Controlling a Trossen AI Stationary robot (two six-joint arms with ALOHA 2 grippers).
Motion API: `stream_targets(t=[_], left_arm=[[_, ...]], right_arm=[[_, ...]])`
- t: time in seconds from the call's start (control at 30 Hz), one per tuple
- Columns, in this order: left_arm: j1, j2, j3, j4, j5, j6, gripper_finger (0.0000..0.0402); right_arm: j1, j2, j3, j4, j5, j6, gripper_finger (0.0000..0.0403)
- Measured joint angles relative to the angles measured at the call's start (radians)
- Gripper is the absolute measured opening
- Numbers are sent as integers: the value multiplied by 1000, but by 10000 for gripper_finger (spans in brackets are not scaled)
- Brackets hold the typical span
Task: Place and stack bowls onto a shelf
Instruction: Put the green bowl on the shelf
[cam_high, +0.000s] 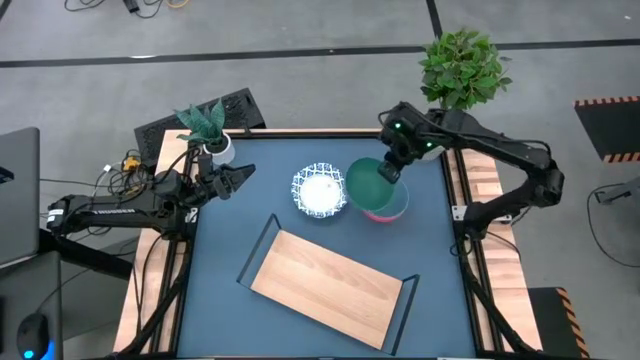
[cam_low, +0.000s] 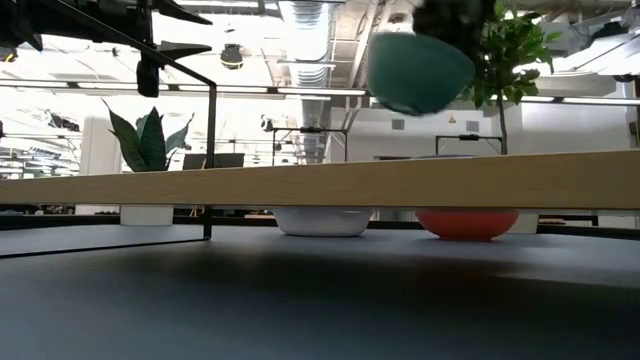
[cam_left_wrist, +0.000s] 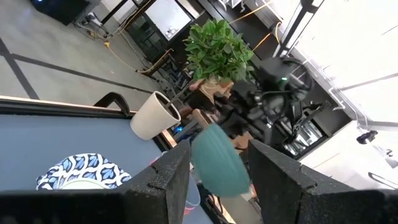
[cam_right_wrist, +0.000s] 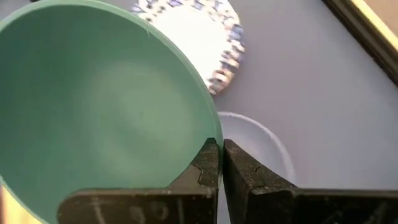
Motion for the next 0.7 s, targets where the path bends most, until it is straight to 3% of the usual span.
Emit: stream_targets(t=[0.4,0.7], left_arm=[[0,0,0,-7,0,-30,147],[0,0,0,-56,-21,-32,147]], right_arm=[[237,286,288,3,22,8,27],[339,486,404,40,17,8,27]])
